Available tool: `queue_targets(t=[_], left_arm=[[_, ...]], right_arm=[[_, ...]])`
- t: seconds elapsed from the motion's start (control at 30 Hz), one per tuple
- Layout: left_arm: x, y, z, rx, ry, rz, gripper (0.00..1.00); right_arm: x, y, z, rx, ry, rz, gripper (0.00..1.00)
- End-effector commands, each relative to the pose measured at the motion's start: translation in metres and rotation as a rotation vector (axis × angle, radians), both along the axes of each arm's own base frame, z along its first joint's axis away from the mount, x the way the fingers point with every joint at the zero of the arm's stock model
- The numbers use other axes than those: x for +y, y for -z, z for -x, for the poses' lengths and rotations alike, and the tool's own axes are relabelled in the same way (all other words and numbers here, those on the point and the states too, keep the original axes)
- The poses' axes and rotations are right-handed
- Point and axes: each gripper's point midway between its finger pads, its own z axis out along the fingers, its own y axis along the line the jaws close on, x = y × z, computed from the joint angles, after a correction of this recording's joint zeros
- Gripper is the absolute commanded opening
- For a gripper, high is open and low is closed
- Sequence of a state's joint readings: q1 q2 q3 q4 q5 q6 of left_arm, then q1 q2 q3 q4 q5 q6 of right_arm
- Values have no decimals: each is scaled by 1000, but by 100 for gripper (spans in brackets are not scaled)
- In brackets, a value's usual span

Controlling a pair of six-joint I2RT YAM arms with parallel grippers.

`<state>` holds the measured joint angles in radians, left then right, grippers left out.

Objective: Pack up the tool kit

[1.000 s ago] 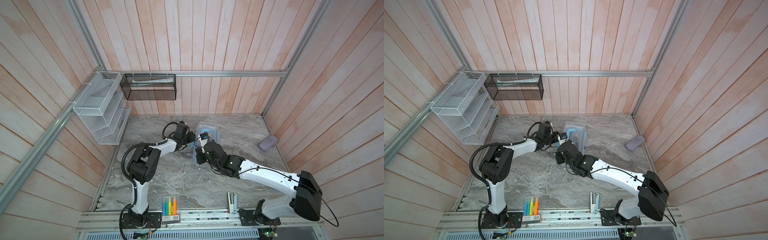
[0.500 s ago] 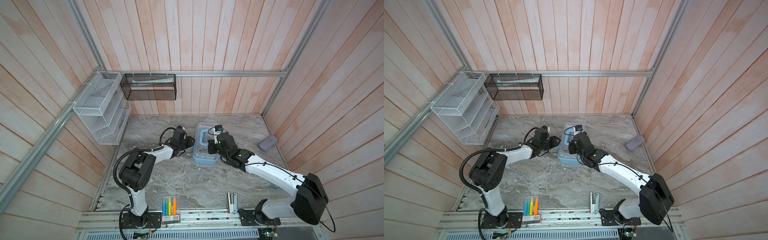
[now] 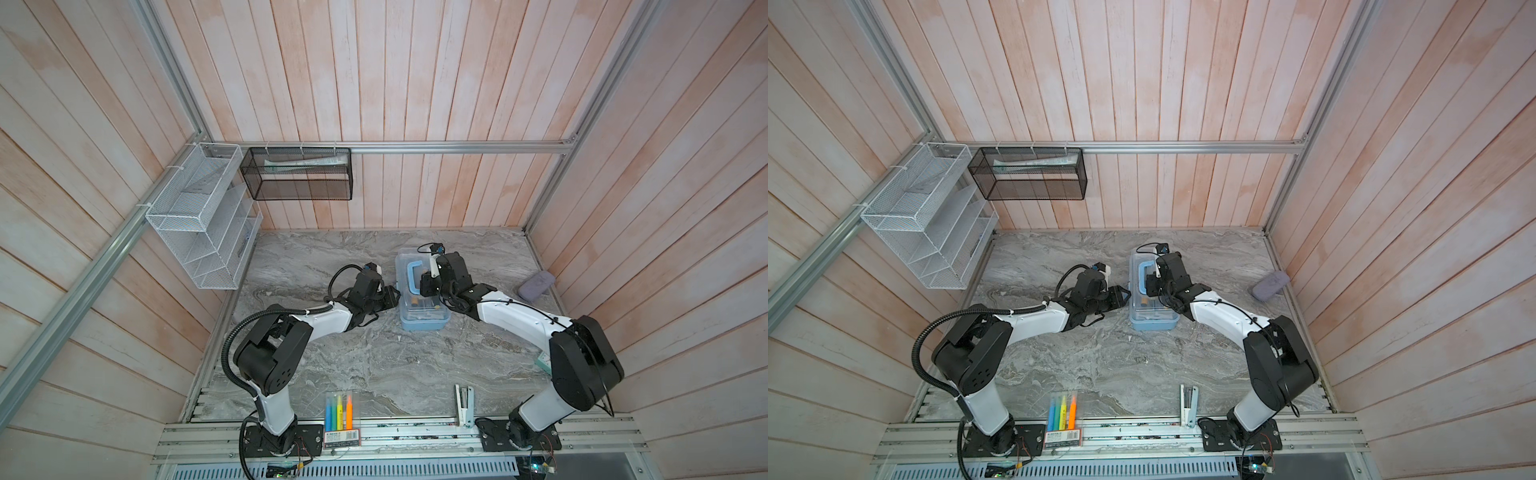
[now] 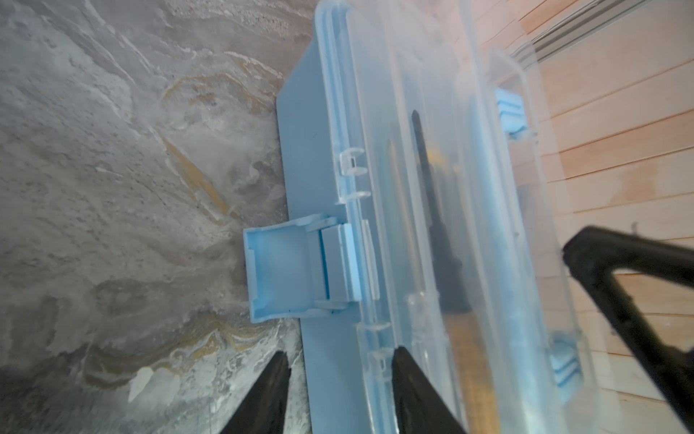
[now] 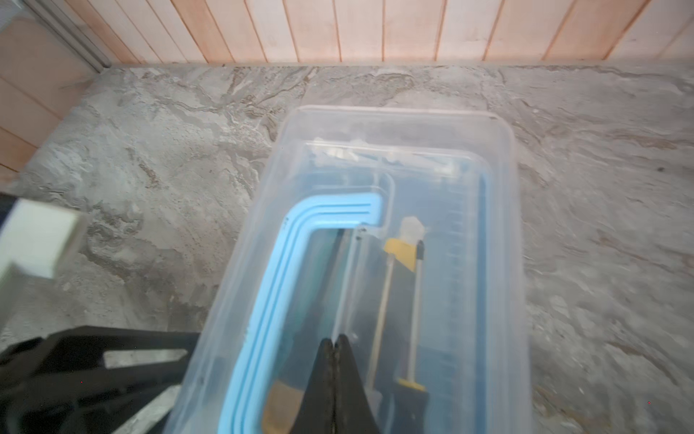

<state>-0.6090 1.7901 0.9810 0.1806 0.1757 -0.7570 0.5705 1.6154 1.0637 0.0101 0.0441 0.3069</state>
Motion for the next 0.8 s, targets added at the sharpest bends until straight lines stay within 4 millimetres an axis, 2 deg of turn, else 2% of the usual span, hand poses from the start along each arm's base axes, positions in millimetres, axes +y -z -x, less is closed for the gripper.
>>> queue_targets(t=[0.0, 0.17, 0.27, 0.33, 0.43, 0.53, 0.77], left_arm=[[-3, -12, 12, -22, 20, 14, 48], [30, -4, 9, -20, -27, -42, 49], [52, -4, 6, -28, -48, -36, 50], [59, -8, 5, -46, -42, -11, 51], [61, -10, 1, -59, -16, 13, 52], [53, -11, -2, -61, 52, 95, 52], [40, 1, -12, -18, 123, 170, 52]], right_arm=[[6, 8, 11, 49, -54, -9, 0], [-16, -12, 15, 5, -11, -82, 1], [-23, -28, 17, -2, -17, -126, 12], [-30, -36, 17, -11, -11, -146, 18], [-41, -43, 14, -4, -1, -193, 19], [-52, -46, 11, 20, -8, -284, 19], [-65, -41, 3, 37, 16, -319, 15]])
